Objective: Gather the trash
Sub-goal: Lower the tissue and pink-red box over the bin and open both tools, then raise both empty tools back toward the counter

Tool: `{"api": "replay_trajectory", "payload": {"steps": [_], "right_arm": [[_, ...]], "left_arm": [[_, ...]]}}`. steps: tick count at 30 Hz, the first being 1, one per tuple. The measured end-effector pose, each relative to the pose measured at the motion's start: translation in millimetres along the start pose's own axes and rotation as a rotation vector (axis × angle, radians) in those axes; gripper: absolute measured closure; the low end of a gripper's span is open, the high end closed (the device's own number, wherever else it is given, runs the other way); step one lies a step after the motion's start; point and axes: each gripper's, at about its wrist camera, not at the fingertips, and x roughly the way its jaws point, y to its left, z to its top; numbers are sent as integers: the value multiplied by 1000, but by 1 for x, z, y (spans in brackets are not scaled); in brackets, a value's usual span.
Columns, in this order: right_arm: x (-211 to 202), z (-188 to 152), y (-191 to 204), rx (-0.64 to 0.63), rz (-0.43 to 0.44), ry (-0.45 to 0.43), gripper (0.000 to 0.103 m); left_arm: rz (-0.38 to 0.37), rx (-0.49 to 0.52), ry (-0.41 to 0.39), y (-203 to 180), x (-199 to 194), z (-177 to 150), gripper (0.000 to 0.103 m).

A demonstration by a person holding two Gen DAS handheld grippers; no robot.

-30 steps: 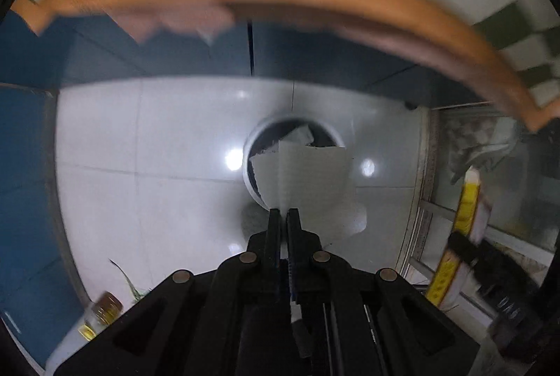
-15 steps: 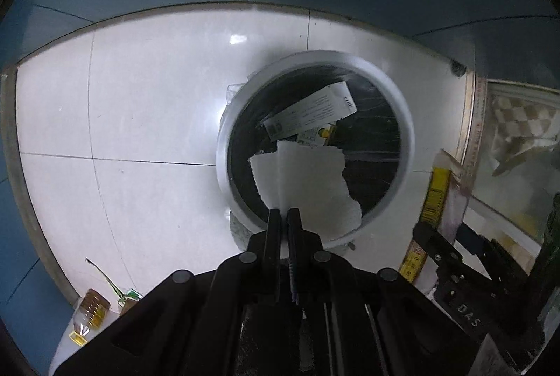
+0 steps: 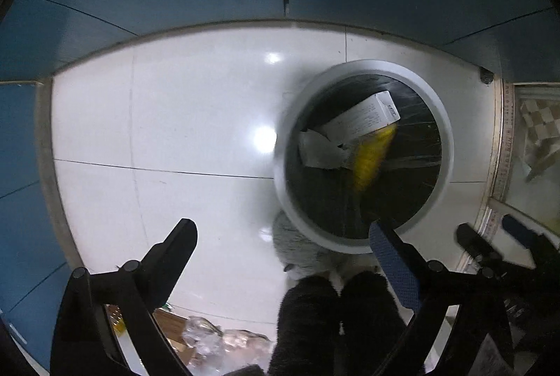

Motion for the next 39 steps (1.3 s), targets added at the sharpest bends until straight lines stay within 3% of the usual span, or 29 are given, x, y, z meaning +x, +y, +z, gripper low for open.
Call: {"api": "replay_trajectory", "payload": {"steps": [5, 11, 18, 30, 35, 39], "right_arm": [[-35, -7, -1, 1, -19, -26, 0], [-107, -30, -4, 5, -46, -59, 0], [-213, -62, 1, -2, -96, -121, 0], [-390, -124, 18, -8, -68, -203, 0], [-447, -145, 23, 27, 6, -223, 0], [-488, -134, 23, 89, 97, -261, 0]], "left_arm": [[15, -7, -38, 0, -35, -17, 3], [19, -28, -86, -3, -92, -40, 3], [-21, -41, -116, -3, -168, -69, 3], [-44, 1, -202, 3, -303, -129, 3], [-16, 13, -281, 8, -361, -141, 3], [13, -8, -399, 13, -407, -125, 3]]}}
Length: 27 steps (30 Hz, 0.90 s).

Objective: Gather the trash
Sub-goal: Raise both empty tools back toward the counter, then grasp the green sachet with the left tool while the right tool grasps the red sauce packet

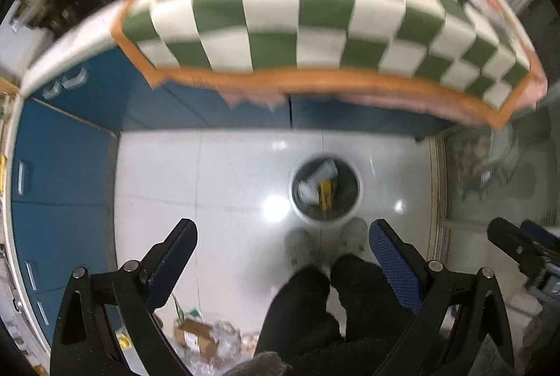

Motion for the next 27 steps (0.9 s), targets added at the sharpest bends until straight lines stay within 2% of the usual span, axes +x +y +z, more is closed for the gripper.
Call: {"api": "replay_trajectory", "payload": {"steps": [2, 5, 9, 10, 11, 14, 16, 17, 20, 21, 22, 24, 27], "right_arm": [[-14, 23, 2, 43, 48, -35, 0], [-32, 66, 3, 78, 90, -85, 0], [-48, 130, -3, 114, 122, -154, 0], [-48, 149, -5, 129, 129, -165, 1], [-46, 173, -9, 140, 148, -174, 2], [-31, 240, -12, 157, 154, -191, 9], [-10, 287, -12, 163, 164, -170, 19], [1, 305, -11, 162, 169, -155, 20], [44, 356, -8, 160, 183, -80, 34], [57, 367, -8, 157, 185, -58, 43], [73, 380, -7, 149, 189, -24, 63], [87, 393, -3, 127, 204, -2, 84], [88, 407, 6, 42, 209, -44, 85]], "left_arm": [[8, -8, -49, 1, -9, 19, 2], [10, -29, -118, 2, -21, 67, 2], [2, -39, -128, -2, -22, 125, 0], [4, -45, -126, -6, -16, 147, 0], [7, -51, -126, -10, -18, 155, 0], [17, -69, -113, -24, -2, 200, 0], [24, -98, -80, -29, 16, 233, 0], [20, -110, -68, -30, 24, 246, 0], [18, -147, -19, -39, 55, 289, 1], [8, -157, -4, -42, 65, 302, 1], [-7, -170, 13, -44, 77, 317, 1], [-53, -192, 37, -48, 93, 338, 1], [-99, -204, 48, -55, 111, 365, 4]]}}
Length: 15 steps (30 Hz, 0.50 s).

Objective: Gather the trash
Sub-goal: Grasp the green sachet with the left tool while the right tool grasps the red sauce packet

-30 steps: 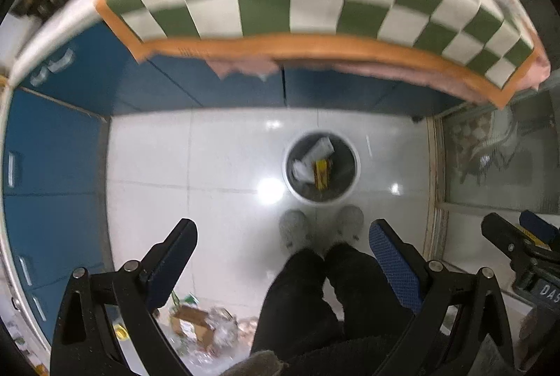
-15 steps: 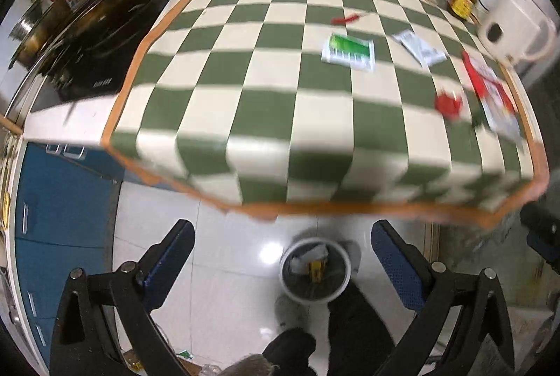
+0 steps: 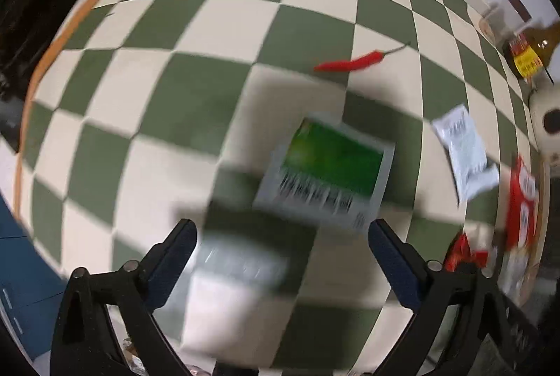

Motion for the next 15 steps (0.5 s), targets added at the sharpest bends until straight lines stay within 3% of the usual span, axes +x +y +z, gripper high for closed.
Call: {"api": "replay_trajectory", "payload": {"steps": [1, 2, 4, 6, 8, 11, 15], "right_arm": [[0, 2, 0, -14, 9, -2, 85], [-2, 6, 0, -29, 13, -4, 85], [-5, 11, -3, -35, 20, -8, 85], [-5, 17, -8, -32, 26, -2, 85], [-6, 21, -13, -26, 36, 0, 85], [-13, 21, -17, -19, 49, -9, 86], [-36, 11, -8, -33, 62, -51, 86]], "left_arm": [[-12, -1, 5, -4, 6, 7, 6], [-10, 1, 11, -6, 10, 12, 19], [51, 40, 1, -17, 15, 19, 29], [65, 78, -25, -26, 11, 20, 53], [115, 111, -45, -36, 5, 17, 93], [170, 147, -55, -43, 0, 6, 102], [196, 163, -118, -40, -32, -20, 102]]}}
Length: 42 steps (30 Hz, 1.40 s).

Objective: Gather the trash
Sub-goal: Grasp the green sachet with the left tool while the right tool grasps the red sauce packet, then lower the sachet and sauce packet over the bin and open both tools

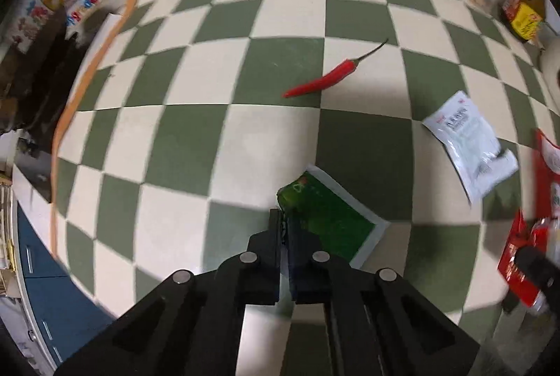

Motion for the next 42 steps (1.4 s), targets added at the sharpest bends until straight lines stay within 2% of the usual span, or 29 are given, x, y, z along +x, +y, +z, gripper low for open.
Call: {"api": "replay_trajectory", "payload": {"steps": [3, 7, 12, 13, 16, 20, 25, 29, 33, 37, 42], "right_arm": [[-28, -20, 12, -32, 9, -50, 86], [-64, -66, 30, -70, 7, -108, 86], [-91, -151, 45, -108, -40, -138, 86], [-94, -165, 44, -105, -40, -134, 86], [-96, -221, 41, -102, -57, -121, 86], [-80, -286, 22, -70, -92, -59, 86], [-36, -339, -11, -10, -120, 59, 86], [17, -361, -39, -14, -156, 137, 86], [91, -374, -76, -10, -176, 219, 86], [180, -388, -115, -26, -190, 284, 86], [274, -405, -159, -31, -198, 337, 86]], "left_arm": [[21, 18, -100, 5, -46, -26, 103], [10, 36, -214, 19, -105, -74, 103], [-15, 62, -298, 54, -134, -133, 103], [-25, 63, -302, 60, -141, -155, 103], [-69, 60, -277, 67, -137, -188, 103], [-102, 91, -199, 67, -116, -232, 102], [-106, 111, -61, 61, -64, -272, 103], [-96, 94, 48, 51, -4, -295, 102], [-81, 71, 157, 34, 82, -313, 102], [-92, 35, 272, 17, 186, -341, 102], [-101, 11, 353, 4, 282, -373, 102]]}}
